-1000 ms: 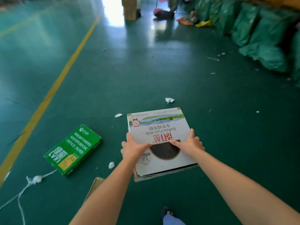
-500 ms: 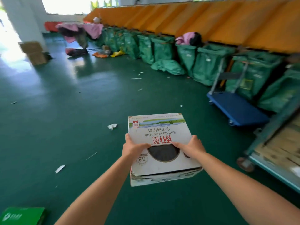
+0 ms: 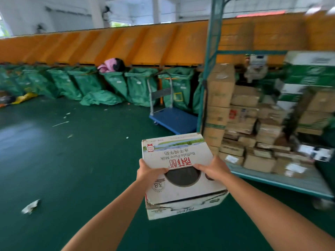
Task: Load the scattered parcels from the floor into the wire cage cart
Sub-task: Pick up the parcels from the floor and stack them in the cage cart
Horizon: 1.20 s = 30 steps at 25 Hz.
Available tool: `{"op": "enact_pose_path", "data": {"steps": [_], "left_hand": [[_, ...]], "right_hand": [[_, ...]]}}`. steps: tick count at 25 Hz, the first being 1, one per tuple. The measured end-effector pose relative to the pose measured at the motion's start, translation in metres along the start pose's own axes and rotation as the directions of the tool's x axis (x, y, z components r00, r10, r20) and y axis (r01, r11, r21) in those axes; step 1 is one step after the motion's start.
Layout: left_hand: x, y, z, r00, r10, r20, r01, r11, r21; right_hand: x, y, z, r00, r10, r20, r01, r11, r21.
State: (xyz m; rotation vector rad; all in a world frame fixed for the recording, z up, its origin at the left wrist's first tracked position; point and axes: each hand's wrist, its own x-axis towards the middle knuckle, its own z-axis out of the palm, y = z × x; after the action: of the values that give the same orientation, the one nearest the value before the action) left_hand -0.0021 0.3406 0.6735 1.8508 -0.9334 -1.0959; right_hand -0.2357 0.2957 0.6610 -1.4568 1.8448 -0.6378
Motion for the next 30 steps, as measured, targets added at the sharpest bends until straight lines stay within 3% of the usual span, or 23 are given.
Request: {"op": "enact_pose_path", "data": {"steps": [7,14,23,30], "left_hand": [[0.028,0.091,0.198,0.983,0.062,0.174,-0.071,0.997,0.043],[0.123,0.176,0.347,0.936,0.161,0.313,-0.198,0.976,0.091],[0.193,0.267,0.538,0.875,0.187,0.446,-0.283,0.946,0.158],[0.188,0.322,0.684,0.9,0.21,0.383,-0.301,0.933,0.197]], "right_hand": [[0.093,0.099,-0.158,0.98,0.11,-0.164,-0.109,0.994,0.013],[0.211,0.148,-0.25,0.939,0.187,-0.289,-0.162,0.981,0.108],[0.334,0.225,-0.363,0.867,0.309,-0.391,-0.266,0.95,0.162],[0.428,0.303,-0.477,0.871,0.345,-0.351,-0.311,0.938,0.149]]}}
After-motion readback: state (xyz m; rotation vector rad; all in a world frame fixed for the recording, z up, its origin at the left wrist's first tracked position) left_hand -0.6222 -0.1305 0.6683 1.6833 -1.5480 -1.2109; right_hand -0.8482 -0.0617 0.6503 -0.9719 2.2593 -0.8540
